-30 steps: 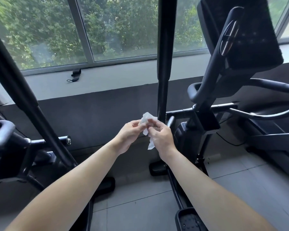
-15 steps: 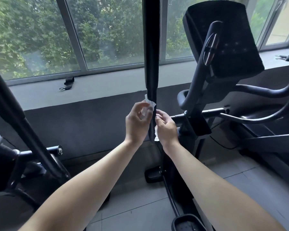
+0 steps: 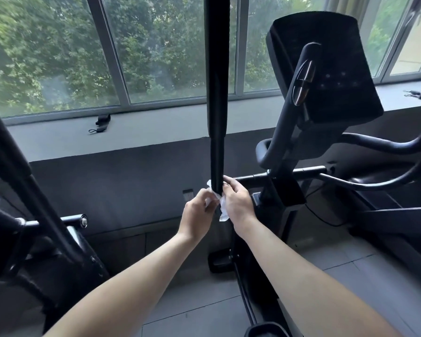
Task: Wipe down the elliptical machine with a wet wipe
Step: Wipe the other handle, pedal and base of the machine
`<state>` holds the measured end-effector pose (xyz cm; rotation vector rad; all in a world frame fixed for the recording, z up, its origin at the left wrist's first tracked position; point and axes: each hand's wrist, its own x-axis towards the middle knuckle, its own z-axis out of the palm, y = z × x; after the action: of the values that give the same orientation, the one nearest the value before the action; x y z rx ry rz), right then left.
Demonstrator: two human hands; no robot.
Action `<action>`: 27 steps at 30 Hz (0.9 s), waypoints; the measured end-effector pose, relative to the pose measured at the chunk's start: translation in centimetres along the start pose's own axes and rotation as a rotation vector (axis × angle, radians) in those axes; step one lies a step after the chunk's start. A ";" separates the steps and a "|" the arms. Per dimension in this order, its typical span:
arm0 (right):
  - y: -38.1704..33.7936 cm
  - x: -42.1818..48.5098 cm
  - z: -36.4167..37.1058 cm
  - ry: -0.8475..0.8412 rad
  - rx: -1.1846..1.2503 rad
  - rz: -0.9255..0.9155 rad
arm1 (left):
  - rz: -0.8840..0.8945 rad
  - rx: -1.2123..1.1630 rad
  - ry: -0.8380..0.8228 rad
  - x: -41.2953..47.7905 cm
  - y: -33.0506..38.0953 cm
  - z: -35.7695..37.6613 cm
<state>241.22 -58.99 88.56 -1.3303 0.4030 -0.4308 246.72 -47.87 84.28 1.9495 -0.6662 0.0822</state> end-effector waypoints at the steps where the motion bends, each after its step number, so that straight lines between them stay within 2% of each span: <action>1: 0.0 -0.1 0.0 0.008 0.006 0.004 | -0.035 -0.005 -0.021 0.0 -0.1 0.0; 5: 0.4 0.3 -0.1 0.038 -0.111 0.005 | -0.049 -0.136 -0.008 0.3 0.7 -0.6; 10: 0.4 0.8 -0.9 0.049 -0.214 -0.017 | 0.130 -0.316 0.233 2.2 5.2 -1.4; 14: 1.0 0.9 -1.3 -0.015 -0.320 0.056 | 0.253 -0.236 0.254 3.2 6.2 -0.7; 20: 2.3 1.6 -2.1 -0.099 -0.349 0.142 | 0.399 -0.025 0.195 2.3 2.7 0.2; 23: 2.7 1.8 -2.5 -0.117 -0.350 0.142 | 0.379 -0.008 0.163 1.5 1.1 0.8; 27: 3.9 2.2 -3.2 -0.177 -0.360 0.176 | 0.259 0.050 0.109 -0.1 -1.3 2.1</action>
<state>241.74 -62.04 84.02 -1.6512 0.4587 -0.0923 246.78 -49.15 82.17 1.8824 -0.8477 0.3654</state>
